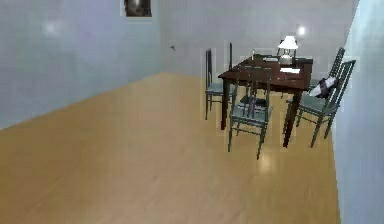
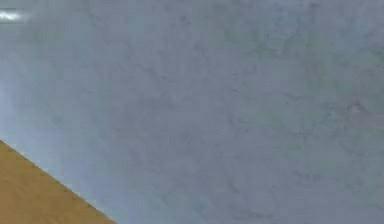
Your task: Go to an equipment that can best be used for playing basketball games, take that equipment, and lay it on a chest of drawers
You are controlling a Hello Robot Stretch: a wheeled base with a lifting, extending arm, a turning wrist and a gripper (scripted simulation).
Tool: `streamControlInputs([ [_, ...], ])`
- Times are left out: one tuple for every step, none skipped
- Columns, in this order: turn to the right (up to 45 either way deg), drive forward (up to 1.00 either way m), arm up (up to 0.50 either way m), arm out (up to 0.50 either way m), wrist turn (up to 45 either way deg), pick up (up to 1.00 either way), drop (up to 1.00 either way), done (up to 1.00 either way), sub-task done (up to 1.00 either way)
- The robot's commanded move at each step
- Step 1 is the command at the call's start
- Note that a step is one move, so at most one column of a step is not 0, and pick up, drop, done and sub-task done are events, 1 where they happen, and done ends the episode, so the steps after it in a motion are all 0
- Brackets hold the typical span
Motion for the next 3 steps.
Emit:
streamControlInputs([
  [-45.0, 0.00, 0.00, 0.00, 0.0, 0.00, 0.00, 0.00, 0.00],
  [-15.0, 0.00, 0.00, 0.00, 0.0, 0.00, 0.00, 0.00, 0.00],
  [0.0, 0.05, 0.00, 0.00, 0.0, 0.00, 0.00, 0.00, 0.00],
])
